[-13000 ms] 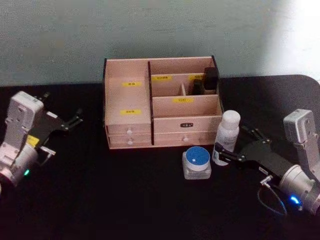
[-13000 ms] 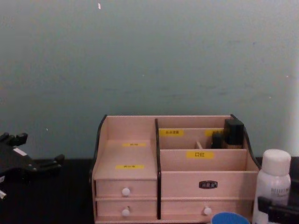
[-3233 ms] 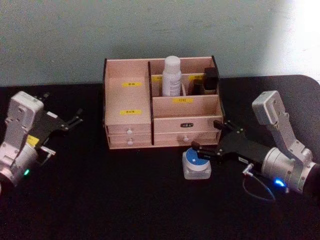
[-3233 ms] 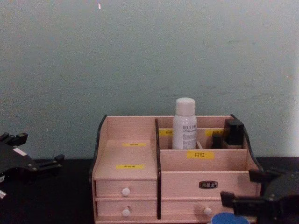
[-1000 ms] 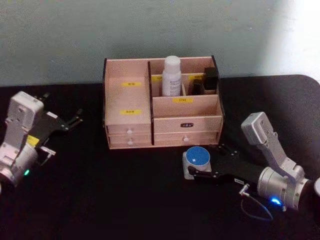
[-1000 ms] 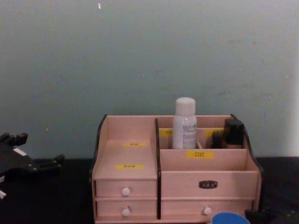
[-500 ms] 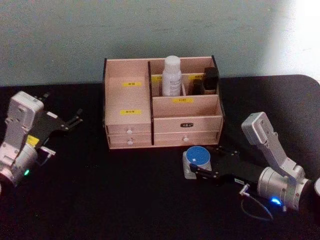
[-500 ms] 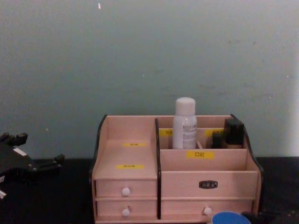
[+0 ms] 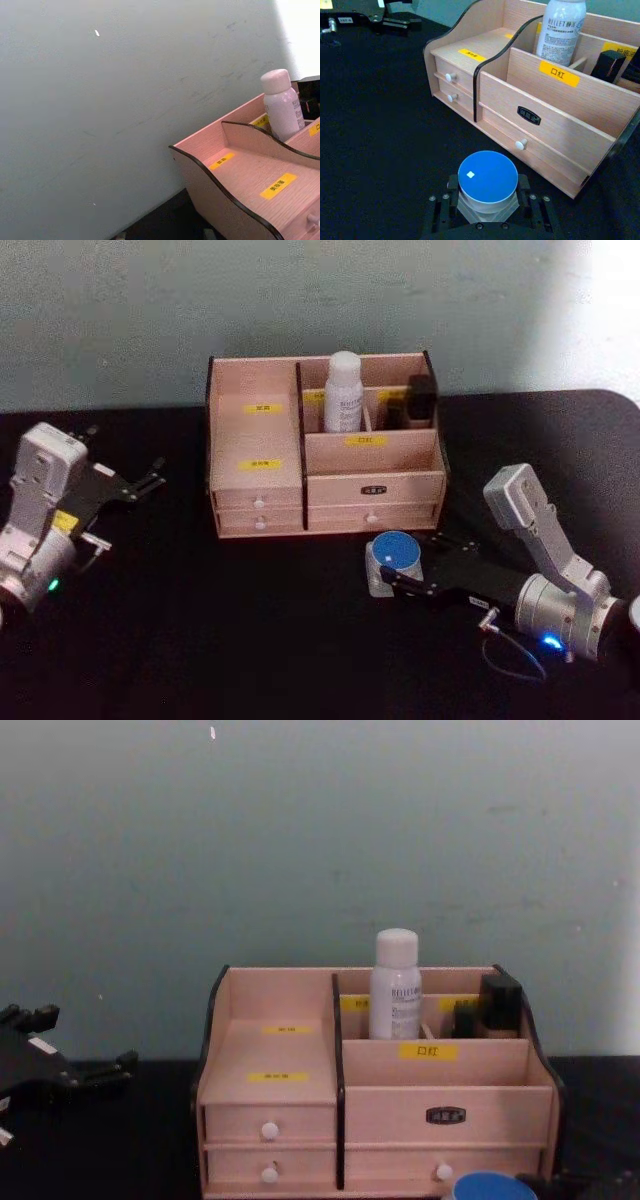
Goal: Pick up the facial cleanser and watermelon frost from the table and place them into the tiered storage box.
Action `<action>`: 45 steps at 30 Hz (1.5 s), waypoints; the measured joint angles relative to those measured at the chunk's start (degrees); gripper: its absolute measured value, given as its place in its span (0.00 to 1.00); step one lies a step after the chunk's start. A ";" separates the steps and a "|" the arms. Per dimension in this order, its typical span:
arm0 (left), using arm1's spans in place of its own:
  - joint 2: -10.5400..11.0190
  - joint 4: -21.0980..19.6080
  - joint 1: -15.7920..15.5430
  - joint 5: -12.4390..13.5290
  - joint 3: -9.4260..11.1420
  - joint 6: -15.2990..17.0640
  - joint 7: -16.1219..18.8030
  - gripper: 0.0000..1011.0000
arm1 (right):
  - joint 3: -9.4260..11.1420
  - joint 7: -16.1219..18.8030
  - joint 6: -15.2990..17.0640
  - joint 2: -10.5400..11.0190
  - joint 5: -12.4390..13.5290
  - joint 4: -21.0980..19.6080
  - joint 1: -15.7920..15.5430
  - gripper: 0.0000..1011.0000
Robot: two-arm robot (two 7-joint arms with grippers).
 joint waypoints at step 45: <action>0.00 0.00 0.00 0.00 0.00 0.00 0.00 0.99 | -2.99 -0.56 0.36 -7.64 0.27 3.27 16.32 0.70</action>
